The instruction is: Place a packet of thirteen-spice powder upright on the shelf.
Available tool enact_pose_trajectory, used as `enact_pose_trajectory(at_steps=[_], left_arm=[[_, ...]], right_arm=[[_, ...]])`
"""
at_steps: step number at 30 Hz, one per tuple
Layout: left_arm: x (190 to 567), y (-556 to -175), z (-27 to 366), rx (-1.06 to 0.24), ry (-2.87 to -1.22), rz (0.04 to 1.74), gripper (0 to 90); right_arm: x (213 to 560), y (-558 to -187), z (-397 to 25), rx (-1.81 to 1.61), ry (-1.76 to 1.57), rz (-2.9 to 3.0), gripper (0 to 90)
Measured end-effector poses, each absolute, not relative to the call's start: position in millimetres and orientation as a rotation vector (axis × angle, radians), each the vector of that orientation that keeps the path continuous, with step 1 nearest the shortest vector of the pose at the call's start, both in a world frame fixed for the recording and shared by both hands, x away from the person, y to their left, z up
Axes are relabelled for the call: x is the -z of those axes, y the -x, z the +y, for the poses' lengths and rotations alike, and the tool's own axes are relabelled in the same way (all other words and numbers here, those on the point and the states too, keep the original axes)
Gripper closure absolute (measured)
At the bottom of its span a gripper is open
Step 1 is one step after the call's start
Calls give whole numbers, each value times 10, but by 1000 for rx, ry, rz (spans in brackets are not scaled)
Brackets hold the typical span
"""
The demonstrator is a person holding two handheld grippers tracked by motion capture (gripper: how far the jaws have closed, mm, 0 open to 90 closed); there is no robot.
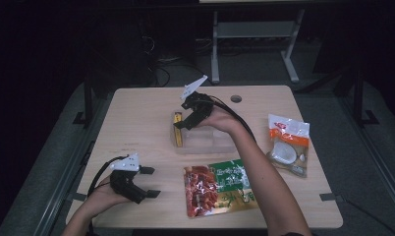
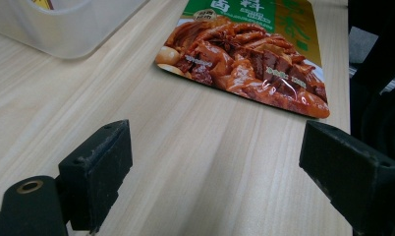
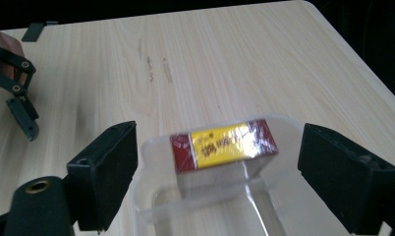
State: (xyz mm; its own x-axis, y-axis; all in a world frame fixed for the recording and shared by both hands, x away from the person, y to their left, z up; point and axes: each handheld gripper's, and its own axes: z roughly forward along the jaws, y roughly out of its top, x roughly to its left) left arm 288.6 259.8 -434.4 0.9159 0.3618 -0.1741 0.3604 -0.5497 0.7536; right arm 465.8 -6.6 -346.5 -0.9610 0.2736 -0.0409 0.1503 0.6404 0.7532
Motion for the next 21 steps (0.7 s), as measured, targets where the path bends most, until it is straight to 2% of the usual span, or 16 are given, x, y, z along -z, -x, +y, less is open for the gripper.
enact_pose_trajectory(at_steps=[11, 21], left_arm=[[4361, -2891, 2588, -19, -2223, 538, 126], [4360, -2874, 2567, -38, -2239, 533, 134]], right_arm=[[3443, -4332, -475, -1157, -522, 2682, 161], [3560, -4039, -919, -1199, -648, 2643, 188]])
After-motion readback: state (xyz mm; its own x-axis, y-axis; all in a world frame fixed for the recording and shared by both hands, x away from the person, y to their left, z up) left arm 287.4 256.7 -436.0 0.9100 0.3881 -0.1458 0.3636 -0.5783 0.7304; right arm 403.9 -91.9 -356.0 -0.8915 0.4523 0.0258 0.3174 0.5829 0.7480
